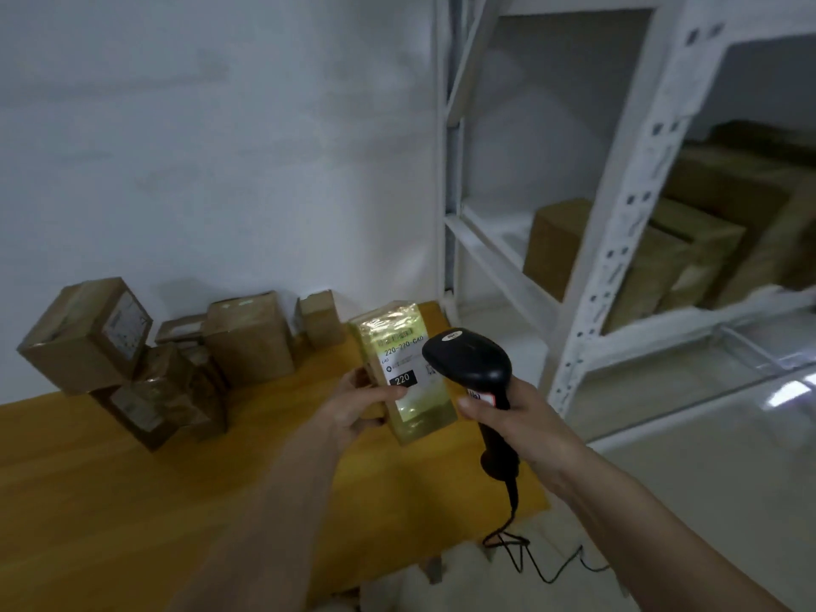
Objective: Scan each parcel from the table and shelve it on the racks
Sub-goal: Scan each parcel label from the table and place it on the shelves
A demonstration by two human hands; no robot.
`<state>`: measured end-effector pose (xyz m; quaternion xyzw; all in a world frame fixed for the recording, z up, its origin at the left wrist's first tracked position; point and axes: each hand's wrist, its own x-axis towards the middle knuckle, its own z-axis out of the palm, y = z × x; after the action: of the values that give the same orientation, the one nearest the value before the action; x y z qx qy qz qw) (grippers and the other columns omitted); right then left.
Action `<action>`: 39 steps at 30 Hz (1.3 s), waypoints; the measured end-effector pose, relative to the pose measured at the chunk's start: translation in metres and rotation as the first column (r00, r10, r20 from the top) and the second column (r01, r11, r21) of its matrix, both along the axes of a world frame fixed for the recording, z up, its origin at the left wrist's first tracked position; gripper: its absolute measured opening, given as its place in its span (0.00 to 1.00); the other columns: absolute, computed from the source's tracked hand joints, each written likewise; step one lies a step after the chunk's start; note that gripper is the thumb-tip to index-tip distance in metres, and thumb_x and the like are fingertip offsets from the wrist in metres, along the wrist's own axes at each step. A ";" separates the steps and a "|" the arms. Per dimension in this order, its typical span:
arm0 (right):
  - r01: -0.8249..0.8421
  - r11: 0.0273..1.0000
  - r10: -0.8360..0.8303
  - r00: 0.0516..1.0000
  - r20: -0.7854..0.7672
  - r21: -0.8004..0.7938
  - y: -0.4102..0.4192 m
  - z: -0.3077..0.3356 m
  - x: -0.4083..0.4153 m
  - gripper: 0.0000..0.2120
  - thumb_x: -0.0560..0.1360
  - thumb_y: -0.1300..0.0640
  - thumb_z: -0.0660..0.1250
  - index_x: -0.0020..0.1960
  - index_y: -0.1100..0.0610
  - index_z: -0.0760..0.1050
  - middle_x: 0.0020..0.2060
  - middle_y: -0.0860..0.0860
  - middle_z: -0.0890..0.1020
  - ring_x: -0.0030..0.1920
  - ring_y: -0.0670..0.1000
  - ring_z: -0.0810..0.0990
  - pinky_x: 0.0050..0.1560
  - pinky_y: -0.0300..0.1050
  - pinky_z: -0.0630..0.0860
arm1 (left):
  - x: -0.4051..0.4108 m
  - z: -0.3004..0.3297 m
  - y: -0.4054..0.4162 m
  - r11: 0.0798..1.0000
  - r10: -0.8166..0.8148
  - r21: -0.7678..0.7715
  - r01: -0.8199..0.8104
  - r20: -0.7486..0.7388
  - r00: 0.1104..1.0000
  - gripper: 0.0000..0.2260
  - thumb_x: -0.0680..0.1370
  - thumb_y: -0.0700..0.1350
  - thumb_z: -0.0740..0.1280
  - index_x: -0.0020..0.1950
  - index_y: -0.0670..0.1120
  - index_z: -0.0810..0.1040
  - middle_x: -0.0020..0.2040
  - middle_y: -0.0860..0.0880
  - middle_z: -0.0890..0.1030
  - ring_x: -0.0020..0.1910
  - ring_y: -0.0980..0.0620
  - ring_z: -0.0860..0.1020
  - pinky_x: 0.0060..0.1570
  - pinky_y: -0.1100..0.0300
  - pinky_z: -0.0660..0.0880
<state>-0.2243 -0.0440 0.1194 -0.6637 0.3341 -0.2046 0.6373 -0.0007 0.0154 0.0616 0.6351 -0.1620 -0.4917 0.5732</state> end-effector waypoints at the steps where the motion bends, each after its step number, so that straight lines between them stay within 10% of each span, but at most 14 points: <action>1: 0.037 0.999 -0.037 0.999 0.004 0.011 0.005 0.001 -0.017 0.12 0.76 0.54 0.70 0.53 0.38 0.75 0.51 0.40 0.82 0.55 0.42 0.78 0.57 0.40 0.72 | -0.016 0.000 0.004 0.999 -0.051 0.018 0.051 -0.004 0.999 0.40 0.60 0.37 0.81 0.69 0.45 0.70 0.61 0.46 0.80 0.60 0.43 0.76 0.61 0.36 0.72; 22: 0.608 0.782 -0.623 0.756 0.199 0.139 0.062 0.028 -0.281 0.06 0.75 0.62 0.69 0.52 0.59 0.78 0.43 0.59 0.83 0.44 0.54 0.82 0.49 0.46 0.79 | -0.287 0.059 0.002 0.929 -0.361 0.013 0.370 -0.190 0.913 0.32 0.57 0.43 0.81 0.59 0.45 0.75 0.58 0.42 0.79 0.58 0.39 0.76 0.53 0.41 0.75; 39: 0.790 0.576 -0.806 0.506 0.308 0.209 -0.076 0.030 -0.373 0.08 0.75 0.64 0.68 0.54 0.59 0.78 0.50 0.59 0.84 0.49 0.57 0.84 0.50 0.49 0.78 | -0.402 0.086 -0.174 0.848 -0.527 -0.051 0.528 -0.192 0.828 0.38 0.49 0.51 0.82 0.57 0.44 0.79 0.52 0.42 0.83 0.54 0.41 0.79 0.51 0.46 0.76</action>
<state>-0.5977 -0.1200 0.1491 -0.3702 0.4792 -0.5889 0.5352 -0.4027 -0.1590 0.1479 0.5145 -0.2720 -0.6919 0.4272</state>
